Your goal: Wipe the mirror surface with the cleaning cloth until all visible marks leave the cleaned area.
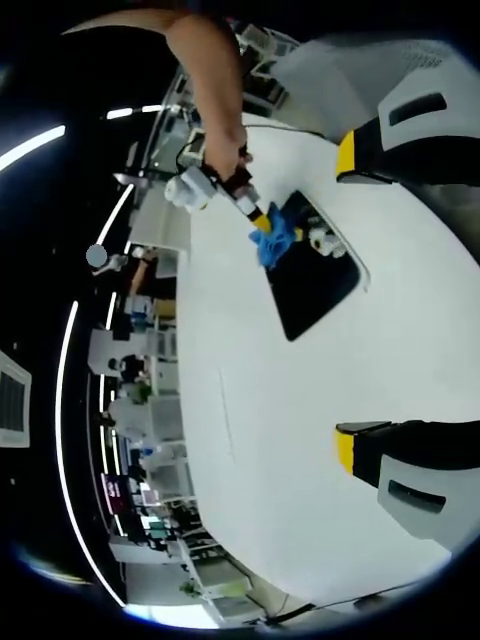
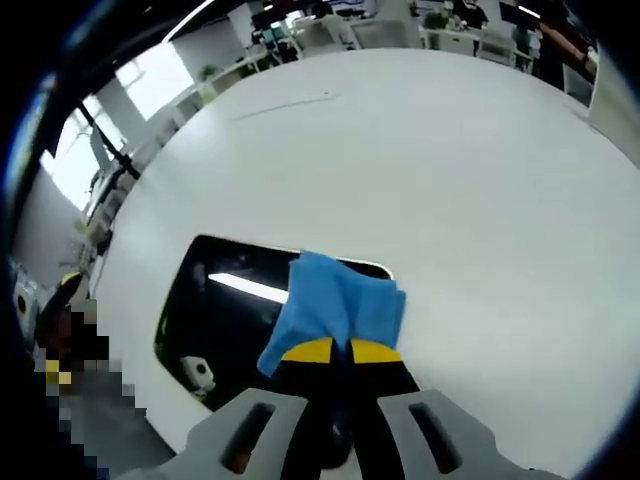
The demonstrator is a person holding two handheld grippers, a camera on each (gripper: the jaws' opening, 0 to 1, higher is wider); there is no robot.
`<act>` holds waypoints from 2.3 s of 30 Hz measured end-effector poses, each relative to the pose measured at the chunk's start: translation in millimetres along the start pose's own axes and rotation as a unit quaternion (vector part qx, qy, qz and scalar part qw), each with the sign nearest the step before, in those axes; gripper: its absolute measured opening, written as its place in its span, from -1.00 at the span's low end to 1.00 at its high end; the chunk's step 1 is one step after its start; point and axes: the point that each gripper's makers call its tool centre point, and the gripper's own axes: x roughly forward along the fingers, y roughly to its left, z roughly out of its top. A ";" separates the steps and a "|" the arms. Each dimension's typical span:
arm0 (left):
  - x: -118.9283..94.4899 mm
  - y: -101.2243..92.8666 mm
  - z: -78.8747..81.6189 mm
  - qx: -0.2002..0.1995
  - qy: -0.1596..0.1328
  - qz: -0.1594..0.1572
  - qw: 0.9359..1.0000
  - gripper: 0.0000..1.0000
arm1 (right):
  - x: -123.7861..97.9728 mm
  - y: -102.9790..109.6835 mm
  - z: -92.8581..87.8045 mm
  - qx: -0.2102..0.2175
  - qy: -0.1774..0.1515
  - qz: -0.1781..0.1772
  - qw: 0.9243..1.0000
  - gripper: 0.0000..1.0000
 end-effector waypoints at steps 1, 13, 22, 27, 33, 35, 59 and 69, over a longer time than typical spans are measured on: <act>-0.2 0.1 0.1 0.000 0.000 0.000 1.000 0.98 | 1.3 -1.6 3.1 -0.001 0.000 -0.001 1.000 -1.00; -0.6 3.2 0.0 -0.002 -0.001 0.003 1.000 0.98 | 10.7 -11.6 26.7 -0.011 -0.002 -0.010 1.000 -1.00; -1.0 2.5 1.3 -0.002 -0.001 0.005 1.000 0.98 | 14.3 -15.0 36.2 0.001 -0.013 -0.011 1.000 -1.00; -0.5 1.4 0.5 0.000 0.001 0.003 1.000 0.98 | 16.9 -15.9 39.6 -0.006 -0.010 -0.017 1.000 -1.00; -1.1 3.5 0.9 -0.001 -0.002 0.007 1.000 0.98 | 17.4 -17.0 39.6 -0.011 -0.014 -0.018 1.000 -1.00; -1.2 3.0 1.0 -0.001 -0.001 0.007 1.000 0.98 | 17.2 -17.8 41.0 -0.016 -0.017 -0.018 1.000 -1.00; 0.9 0.0 -1.4 0.000 0.005 0.002 1.000 0.98 | -36.3 -104.2 31.9 -0.017 -0.030 -0.063 0.997 -1.00; 1.9 2.7 -5.2 0.003 0.011 0.004 1.000 0.98 | -19.8 -108.1 15.2 -0.013 -0.025 -0.052 0.998 -1.00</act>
